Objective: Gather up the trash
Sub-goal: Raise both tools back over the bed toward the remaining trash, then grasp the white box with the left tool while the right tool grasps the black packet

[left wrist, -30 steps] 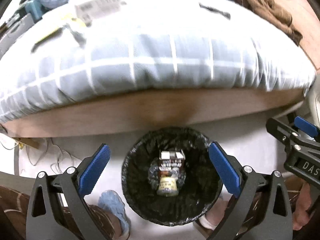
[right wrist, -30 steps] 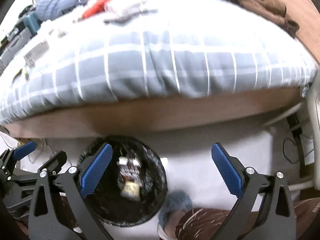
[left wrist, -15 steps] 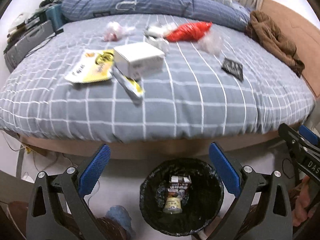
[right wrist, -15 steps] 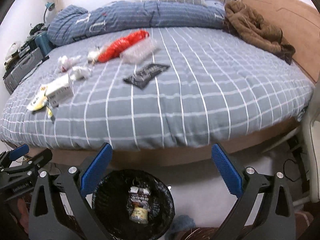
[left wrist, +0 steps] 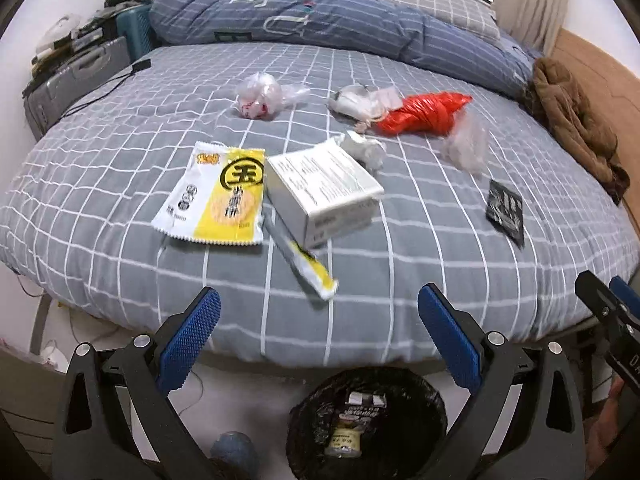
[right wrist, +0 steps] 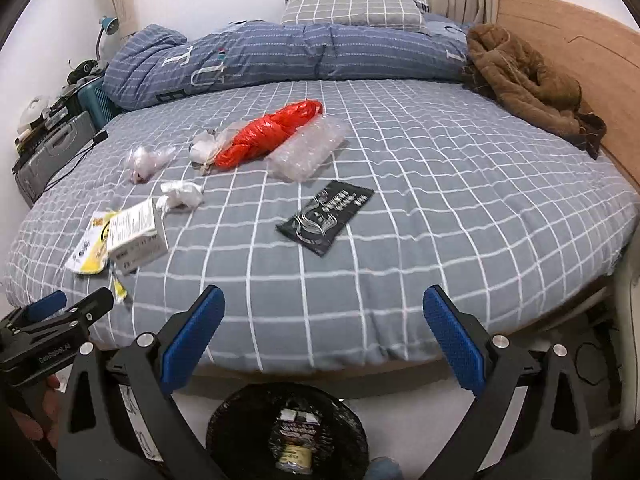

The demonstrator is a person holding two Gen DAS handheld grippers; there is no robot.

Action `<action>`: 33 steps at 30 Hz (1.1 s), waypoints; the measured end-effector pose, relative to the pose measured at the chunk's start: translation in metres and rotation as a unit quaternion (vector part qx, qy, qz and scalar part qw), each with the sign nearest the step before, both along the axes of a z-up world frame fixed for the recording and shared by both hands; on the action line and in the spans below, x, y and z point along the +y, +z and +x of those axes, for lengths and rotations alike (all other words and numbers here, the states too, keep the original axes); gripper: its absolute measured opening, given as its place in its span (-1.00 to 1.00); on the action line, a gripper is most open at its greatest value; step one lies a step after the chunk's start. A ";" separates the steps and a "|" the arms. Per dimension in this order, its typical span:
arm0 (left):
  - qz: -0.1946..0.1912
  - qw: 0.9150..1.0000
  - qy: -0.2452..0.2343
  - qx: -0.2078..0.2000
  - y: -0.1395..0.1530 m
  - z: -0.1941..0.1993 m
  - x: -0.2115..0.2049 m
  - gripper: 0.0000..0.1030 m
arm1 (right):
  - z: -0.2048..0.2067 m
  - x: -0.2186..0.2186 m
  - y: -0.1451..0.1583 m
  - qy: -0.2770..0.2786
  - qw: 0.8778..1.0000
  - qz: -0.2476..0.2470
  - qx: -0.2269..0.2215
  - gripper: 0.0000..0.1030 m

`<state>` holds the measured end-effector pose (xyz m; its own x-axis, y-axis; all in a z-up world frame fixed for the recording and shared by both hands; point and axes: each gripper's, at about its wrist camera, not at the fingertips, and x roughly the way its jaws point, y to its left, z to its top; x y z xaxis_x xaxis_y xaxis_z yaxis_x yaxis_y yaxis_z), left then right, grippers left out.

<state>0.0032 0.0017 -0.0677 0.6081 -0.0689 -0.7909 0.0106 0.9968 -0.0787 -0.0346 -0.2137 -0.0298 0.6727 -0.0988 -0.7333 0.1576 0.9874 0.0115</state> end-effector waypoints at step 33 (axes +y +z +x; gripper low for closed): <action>0.040 0.998 0.033 0.036 -0.028 0.119 -0.027 0.86 | 0.162 -0.036 -0.073 -0.076 0.991 0.028 0.106 0.63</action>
<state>0.1221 -0.0249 -0.0960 0.5508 0.0349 -0.8339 -0.0586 0.9983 0.0031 0.1271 -0.2495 -0.1027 0.4839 -0.1425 -0.8634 0.3088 0.9510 0.0162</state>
